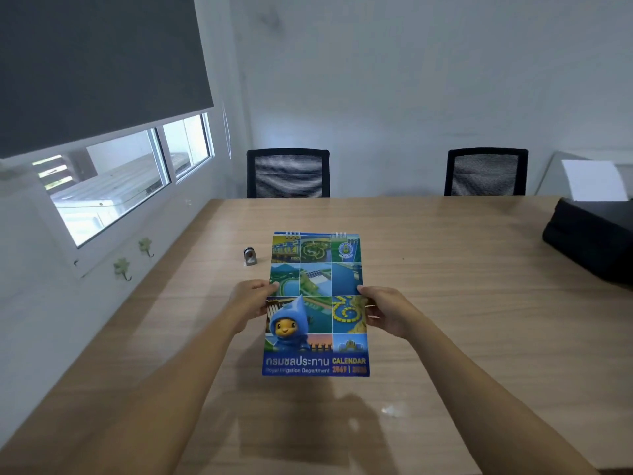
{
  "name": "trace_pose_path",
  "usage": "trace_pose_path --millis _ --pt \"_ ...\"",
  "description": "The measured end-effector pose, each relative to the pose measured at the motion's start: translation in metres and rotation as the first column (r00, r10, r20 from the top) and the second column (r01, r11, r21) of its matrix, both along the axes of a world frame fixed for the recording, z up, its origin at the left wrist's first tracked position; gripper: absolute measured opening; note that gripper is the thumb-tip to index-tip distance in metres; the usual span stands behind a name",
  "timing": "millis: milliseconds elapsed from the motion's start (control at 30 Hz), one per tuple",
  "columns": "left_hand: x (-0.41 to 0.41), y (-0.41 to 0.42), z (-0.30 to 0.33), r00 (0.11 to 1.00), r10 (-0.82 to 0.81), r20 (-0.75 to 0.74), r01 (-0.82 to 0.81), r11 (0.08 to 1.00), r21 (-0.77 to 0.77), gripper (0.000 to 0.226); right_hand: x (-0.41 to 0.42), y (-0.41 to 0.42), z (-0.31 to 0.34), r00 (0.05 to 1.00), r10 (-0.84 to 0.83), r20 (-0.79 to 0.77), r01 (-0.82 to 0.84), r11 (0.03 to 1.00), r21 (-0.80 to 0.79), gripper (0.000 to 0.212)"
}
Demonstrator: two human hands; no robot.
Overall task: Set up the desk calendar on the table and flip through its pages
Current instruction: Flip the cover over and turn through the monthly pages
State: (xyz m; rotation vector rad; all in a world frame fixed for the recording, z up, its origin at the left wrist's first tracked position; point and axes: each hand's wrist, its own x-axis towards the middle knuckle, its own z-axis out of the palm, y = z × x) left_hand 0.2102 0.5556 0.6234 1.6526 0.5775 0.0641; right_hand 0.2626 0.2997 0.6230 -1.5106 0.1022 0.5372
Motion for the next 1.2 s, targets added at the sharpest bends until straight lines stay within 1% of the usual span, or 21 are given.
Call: trace_pose_path --millis 67,167,233,300,367,400,433,467,500,533,600,633,667,700,733,767,800,867,967,1100,1200 --pt "-0.006 0.004 0.009 0.999 -0.024 0.027 0.025 0.999 -0.042 0.013 -0.001 -0.004 0.005 1.000 0.022 -0.008 -0.021 0.997 0.072 0.014" --pt "-0.014 0.010 0.029 0.995 -0.086 0.056 0.094 0.983 -0.159 0.011 -0.006 -0.006 0.019 0.999 0.044 0.006 -0.045 0.982 0.184 0.013" --pt "-0.018 0.012 0.046 0.990 -0.121 0.068 0.132 0.971 -0.200 0.015 -0.013 -0.005 0.034 0.998 0.042 0.036 -0.050 0.957 0.286 0.025" --pt "-0.020 0.012 0.064 0.984 -0.107 0.144 0.142 0.956 -0.257 0.022 -0.015 -0.004 0.048 0.995 0.032 0.100 -0.070 0.915 0.397 0.041" --pt "-0.022 0.008 0.081 0.967 -0.049 0.249 0.153 0.897 -0.416 0.037 -0.013 0.001 0.060 0.986 -0.018 0.168 -0.068 0.868 0.491 0.044" --pt "-0.022 0.006 0.089 0.958 -0.027 0.285 0.165 0.867 -0.470 0.048 -0.013 0.004 0.065 0.975 -0.055 0.216 -0.059 0.870 0.490 0.044" --pt "-0.021 0.003 0.096 0.947 -0.013 0.322 0.177 0.856 -0.486 0.054 -0.012 0.008 0.070 0.954 -0.080 0.290 -0.057 0.899 0.434 0.044" --pt "-0.019 -0.002 0.102 0.935 -0.004 0.354 0.176 0.874 -0.453 0.055 -0.009 0.013 0.073 0.921 -0.094 0.378 -0.044 0.939 0.341 0.044" --pt "-0.017 -0.007 0.107 0.925 -0.010 0.379 0.165 0.910 -0.379 0.051 -0.012 0.017 0.080 0.882 -0.075 0.466 -0.035 0.974 0.223 0.046" --pt "-0.014 -0.012 0.110 0.918 -0.029 0.395 0.143 0.954 -0.263 0.047 -0.009 0.023 0.081 0.842 -0.040 0.537 -0.014 0.995 0.096 0.048" --pt "-0.008 -0.019 0.113 0.907 -0.100 0.408 0.093 0.995 0.038 0.043 -0.006 0.032 0.086 0.748 0.077 0.660 -0.001 0.993 -0.115 0.053" --pt "-0.003 -0.020 0.113 0.901 -0.152 0.406 0.065 0.973 0.220 0.043 -0.001 0.035 0.086 0.687 0.166 0.707 0.027 0.967 -0.253 0.054" --pt "0.003 -0.019 0.112 0.897 -0.213 0.386 0.040 0.912 0.409 0.044 0.007 0.038 0.083 0.626 0.283 0.726 0.095 0.897 -0.431 0.055" --pt "0.010 -0.017 0.111 0.897 -0.271 0.348 0.021 0.815 0.580 0.045 0.015 0.040 0.081 0.598 0.403 0.693 0.175 0.778 -0.603 0.056" --pt "0.018 -0.014 0.108 0.897 -0.321 0.303 0.015 0.708 0.706 0.047 0.022 0.042 0.078 0.600 0.486 0.635 0.234 0.652 -0.721 0.058" --pt "0.028 -0.009 0.104 0.899 -0.357 0.254 0.024 0.618 0.786 0.050 0.026 0.044 0.076 0.612 0.532 0.586 0.257 0.567 -0.783 0.060" --pt "0.036 -0.005 0.101 0.903 -0.379 0.200 0.043 0.543 0.839 0.053 0.030 0.045 0.073 0.617 0.557 0.556 0.266 0.517 -0.814 0.062" --pt "0.047 0.001 0.095 0.919 -0.388 0.073 0.106 0.422 0.900 0.056 0.032 0.047 0.067 0.623 0.581 0.523 0.267 0.471 -0.841 0.064" --pt "0.056 0.002 0.089 0.925 -0.372 -0.077 0.208 0.326 0.922 0.058 0.040 0.049 0.055 0.649 0.582 0.490 0.249 0.447 -0.859 0.064" --pt "0.063 0.003 0.077 0.914 -0.358 -0.190 0.307 0.305 0.901 0.060 0.048 0.052 0.043 0.677 0.559 0.479 0.241 0.446 -0.862 0.065" --pt "0.069 0.007 0.060 0.910 -0.362 -0.200 0.332 0.349 0.876 0.063 0.049 0.053 0.039 0.675 0.537 0.506 0.257 0.472 -0.843 0.065"
